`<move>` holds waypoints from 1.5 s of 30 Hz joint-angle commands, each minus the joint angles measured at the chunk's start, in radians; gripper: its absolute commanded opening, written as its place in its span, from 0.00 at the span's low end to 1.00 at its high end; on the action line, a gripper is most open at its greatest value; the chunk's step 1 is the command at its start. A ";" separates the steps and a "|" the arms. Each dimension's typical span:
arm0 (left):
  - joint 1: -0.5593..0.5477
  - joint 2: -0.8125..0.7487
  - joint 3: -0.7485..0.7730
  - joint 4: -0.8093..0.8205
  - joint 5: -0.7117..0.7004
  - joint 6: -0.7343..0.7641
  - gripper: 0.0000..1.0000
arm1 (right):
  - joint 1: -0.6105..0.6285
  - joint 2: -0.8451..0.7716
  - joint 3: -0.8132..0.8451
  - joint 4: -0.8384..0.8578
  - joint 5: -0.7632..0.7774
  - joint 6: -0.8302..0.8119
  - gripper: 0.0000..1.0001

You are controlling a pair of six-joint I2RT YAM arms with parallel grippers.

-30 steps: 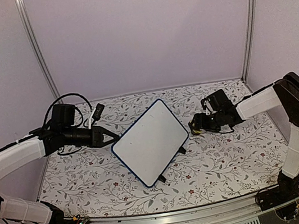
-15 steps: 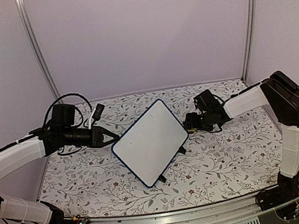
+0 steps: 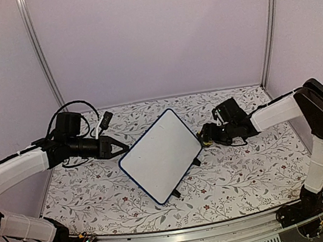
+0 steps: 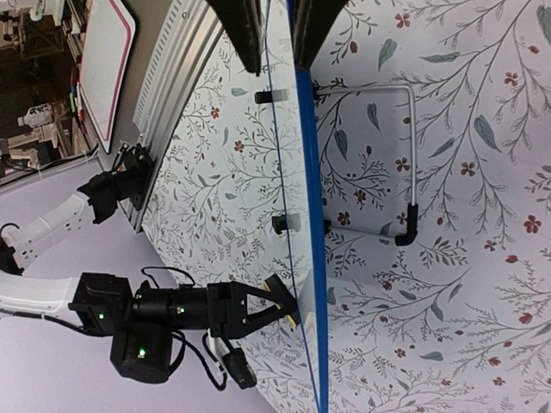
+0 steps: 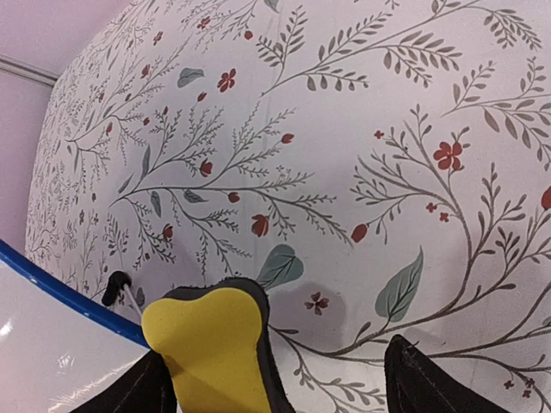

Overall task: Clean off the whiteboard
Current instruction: Place the whiteboard eraser at the center of the board, then reset both arms

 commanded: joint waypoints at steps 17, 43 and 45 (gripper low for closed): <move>0.007 -0.030 -0.006 0.026 0.011 0.006 0.13 | -0.018 -0.044 -0.080 -0.025 -0.074 -0.085 0.77; 0.017 -0.106 -0.012 0.040 -0.047 0.007 0.46 | -0.050 -0.399 -0.236 -0.110 0.123 -0.211 0.84; 0.021 -0.147 -0.021 0.061 -0.061 0.005 0.59 | -0.049 -0.477 -0.255 -0.132 0.128 -0.238 0.98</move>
